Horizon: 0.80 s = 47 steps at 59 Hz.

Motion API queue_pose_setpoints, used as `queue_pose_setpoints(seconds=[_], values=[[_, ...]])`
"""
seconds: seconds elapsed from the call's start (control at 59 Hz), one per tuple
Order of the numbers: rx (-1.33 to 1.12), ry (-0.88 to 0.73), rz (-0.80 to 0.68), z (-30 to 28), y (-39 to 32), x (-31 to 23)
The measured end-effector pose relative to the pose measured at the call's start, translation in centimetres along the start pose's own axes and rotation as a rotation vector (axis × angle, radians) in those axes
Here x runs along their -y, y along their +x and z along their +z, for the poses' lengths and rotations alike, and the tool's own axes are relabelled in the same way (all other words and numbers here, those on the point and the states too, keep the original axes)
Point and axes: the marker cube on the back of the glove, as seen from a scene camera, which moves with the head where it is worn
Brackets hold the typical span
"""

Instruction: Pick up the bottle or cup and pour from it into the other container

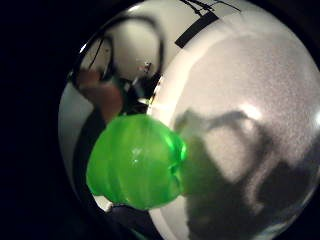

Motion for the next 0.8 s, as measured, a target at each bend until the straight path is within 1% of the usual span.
queue_pose_setpoints(seconds=[0.119, 0.22, 0.254, 0.305, 0.356, 0.407, 0.441, 0.492, 0.525, 0.576, 0.61, 0.644, 0.695, 0.729, 0.763, 0.797], values=[[0.004, 0.011, -0.024, 0.1, 0.0, -0.3], [-0.047, 0.015, -0.048, 0.2, -0.6, -1.3], [-0.07, 0.02, -0.099, 0.2, -1.1, -1.4], [-0.109, 0.01, -0.242, 0.1, -2.5, -1.8], [-0.151, -0.001, -0.248, 0.1, -5.1, -1.7], [-0.217, 0.065, -0.328, 0.5, -8.5, 0.1], [-0.299, 0.071, -0.328, 0.9, -10.7, 0.3], [-0.453, 0.012, -0.215, 1.4, -13.3, -1.1], [-0.558, 0.003, -0.173, 2.0, -14.5, -1.8], [-0.728, -0.018, -0.198, 2.9, -16.0, -2.1], [-0.833, 0.023, -0.198, 3.8, -17.0, -1.8], [-0.928, 0.071, -0.167, 4.8, -17.8, -1.4], [-1.057, 0.07, -0.142, 6.3, -18.5, -1.6], [-1.138, 0.015, -0.177, 7.3, -18.8, -1.8], [-1.21, -0.093, -0.245, 8.0, -18.9, -2.2], [-1.273, -0.165, -0.288, 8.9, -19.0, -2.3]])
